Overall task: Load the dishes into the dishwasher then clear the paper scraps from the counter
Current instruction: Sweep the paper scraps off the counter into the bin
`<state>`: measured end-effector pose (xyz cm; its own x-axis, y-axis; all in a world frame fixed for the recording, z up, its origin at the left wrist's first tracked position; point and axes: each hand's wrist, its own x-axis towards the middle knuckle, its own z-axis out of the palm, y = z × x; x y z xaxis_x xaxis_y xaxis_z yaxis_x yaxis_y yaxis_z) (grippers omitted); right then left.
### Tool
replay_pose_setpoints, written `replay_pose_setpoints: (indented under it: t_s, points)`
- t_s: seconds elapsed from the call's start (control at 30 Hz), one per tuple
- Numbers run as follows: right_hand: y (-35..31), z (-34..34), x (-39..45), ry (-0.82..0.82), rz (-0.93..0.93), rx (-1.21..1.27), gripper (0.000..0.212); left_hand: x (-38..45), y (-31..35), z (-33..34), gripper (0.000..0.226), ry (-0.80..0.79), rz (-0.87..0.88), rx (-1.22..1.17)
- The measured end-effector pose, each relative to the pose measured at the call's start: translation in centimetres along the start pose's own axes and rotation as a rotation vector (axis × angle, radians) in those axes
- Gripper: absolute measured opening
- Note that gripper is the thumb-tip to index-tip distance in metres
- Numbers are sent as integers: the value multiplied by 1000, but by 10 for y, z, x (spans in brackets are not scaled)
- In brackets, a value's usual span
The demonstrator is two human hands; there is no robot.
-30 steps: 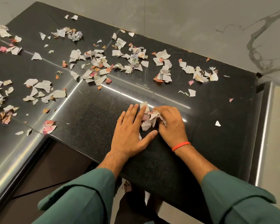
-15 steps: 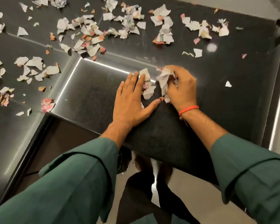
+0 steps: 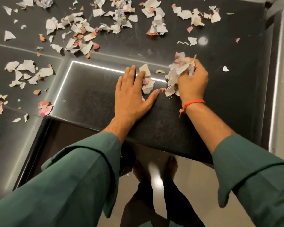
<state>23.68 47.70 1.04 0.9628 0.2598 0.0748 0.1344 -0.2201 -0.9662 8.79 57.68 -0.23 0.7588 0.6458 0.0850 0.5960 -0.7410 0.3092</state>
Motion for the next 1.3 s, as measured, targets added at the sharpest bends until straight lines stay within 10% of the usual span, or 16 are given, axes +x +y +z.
replay_pose_setpoints:
  t_s: [0.27,0.77,1.3]
  points:
    - [3,-12,16,-81,330,567,15,0,-4,3,81,1,0,-37]
    - [-1,-28,3,-59,470,823,18,-8,-19,-12,77,15,57,-428]
    - [-27,-50,-237,-423,883,1364,29,-16,-105,-28,65,56,172,-8]
